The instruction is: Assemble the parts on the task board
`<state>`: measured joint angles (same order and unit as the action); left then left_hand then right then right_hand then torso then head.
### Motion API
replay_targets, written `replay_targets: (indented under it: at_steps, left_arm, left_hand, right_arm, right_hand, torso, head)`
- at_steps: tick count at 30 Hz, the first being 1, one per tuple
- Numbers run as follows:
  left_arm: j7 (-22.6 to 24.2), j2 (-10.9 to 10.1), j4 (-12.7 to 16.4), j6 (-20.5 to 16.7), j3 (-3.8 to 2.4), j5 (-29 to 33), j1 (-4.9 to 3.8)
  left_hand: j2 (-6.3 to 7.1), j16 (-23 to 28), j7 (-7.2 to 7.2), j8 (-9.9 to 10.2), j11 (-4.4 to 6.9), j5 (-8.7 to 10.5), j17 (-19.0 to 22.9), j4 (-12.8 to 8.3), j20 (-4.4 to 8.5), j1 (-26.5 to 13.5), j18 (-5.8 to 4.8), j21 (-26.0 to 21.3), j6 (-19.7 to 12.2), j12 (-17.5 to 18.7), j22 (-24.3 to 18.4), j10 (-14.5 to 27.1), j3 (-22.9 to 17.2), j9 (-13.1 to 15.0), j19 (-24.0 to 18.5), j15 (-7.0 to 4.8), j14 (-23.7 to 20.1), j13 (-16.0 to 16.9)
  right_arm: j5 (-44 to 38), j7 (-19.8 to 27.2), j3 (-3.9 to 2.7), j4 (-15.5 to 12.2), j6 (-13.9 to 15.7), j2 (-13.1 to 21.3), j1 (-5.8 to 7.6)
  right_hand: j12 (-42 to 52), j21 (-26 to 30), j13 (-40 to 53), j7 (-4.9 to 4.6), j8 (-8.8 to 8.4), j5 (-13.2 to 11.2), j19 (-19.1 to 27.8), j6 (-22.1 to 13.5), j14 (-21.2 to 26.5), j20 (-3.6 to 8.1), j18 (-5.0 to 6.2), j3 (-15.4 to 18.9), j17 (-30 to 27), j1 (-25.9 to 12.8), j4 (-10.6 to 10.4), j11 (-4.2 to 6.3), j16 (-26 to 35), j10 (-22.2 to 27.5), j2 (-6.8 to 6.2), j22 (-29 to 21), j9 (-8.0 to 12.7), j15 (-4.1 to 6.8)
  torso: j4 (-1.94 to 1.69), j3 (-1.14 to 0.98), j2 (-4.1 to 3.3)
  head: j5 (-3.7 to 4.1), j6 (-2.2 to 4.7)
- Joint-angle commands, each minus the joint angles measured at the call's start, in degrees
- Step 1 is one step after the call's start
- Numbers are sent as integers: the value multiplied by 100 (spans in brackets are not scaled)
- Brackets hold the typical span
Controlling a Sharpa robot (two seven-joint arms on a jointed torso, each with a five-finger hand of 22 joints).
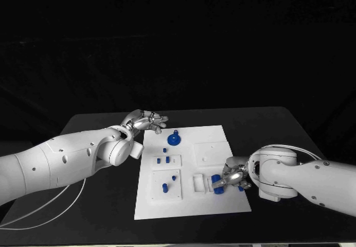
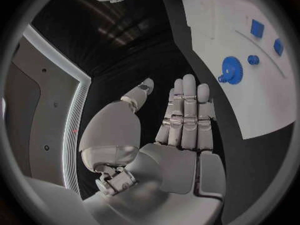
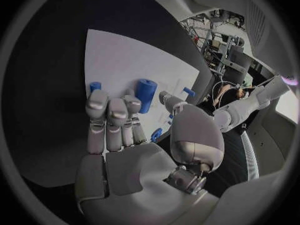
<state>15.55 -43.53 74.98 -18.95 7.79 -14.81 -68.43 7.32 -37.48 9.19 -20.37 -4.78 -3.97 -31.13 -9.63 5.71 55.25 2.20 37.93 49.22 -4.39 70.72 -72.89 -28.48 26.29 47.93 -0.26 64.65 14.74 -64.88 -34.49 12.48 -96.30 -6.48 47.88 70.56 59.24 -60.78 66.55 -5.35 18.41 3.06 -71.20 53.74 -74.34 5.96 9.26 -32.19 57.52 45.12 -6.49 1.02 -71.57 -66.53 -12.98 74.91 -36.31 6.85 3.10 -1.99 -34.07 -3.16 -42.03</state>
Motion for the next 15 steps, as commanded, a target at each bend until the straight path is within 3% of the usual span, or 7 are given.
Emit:
replay_targets:
  at_steps: [1,10,15]
  left_arm:
    - [38,1,25,71,-4,40,0]
    - [26,-23,46,86,-4,40,0]
    - [16,-28,46,87,-4,40,0]
  left_hand:
    - [11,33,1,-30,-19,23,-7,-5,4,-58,45,-26,-39,19,6,14,43,-9,28,13,36,-7]
    - [7,39,0,-30,-19,20,-13,-8,5,-56,47,-29,-40,20,8,15,45,-10,29,13,36,-7]
    - [5,41,-1,-31,-18,18,-16,-10,6,-55,47,-31,-40,19,10,15,46,-11,29,13,37,-7]
  right_arm:
    - [-78,-10,12,87,35,-64,-84]
    - [-70,-8,12,270,134,-207,-205]
    - [-69,-3,12,296,136,-216,-230]
  right_hand:
    - [21,-25,7,-12,-45,-20,39,22,7,51,574,1,10,22,-35,-1,-11,45,-20,105,41,38]
    - [21,-44,13,-14,-55,-15,48,21,5,53,574,19,22,123,-17,-5,-5,48,73,109,13,34]
    - [19,-63,18,-17,-68,-8,62,31,0,46,574,44,33,284,101,-7,3,48,240,111,-12,30]
  torso:
    - [-4,-2,-11]
    - [-3,-7,-20]
    - [3,-3,-21]
  head:
    - [-3,-5]
    - [-38,-32]
    - [-50,-48]
